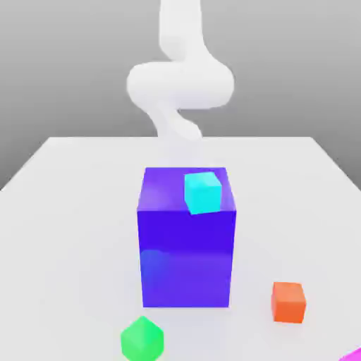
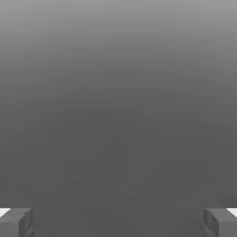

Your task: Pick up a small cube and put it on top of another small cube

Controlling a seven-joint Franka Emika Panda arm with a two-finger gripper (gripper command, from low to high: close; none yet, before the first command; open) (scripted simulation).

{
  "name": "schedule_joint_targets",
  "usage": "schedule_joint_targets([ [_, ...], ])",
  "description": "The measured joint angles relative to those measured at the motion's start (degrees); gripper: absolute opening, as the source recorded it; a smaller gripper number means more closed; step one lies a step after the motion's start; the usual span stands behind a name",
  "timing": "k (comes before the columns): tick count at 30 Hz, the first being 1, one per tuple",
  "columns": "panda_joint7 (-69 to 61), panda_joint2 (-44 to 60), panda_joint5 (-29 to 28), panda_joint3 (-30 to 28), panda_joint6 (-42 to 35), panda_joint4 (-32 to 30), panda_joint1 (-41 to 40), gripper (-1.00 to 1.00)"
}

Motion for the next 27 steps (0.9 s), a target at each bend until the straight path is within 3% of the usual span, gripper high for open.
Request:
schedule_joint_targets([
  [13, -33.74, 24.37, 12.01, -9.0, 1.85, 5.04, 16.22, 0.0],
  [20, -50.97, 37.2, 17.42, -8.83, 2.88, 7.71, 20.65, 0.0],
  [27, -65.43, 49.02, 18.6, -6.83, 5.06, 10.05, 23.08, 0.0],
])
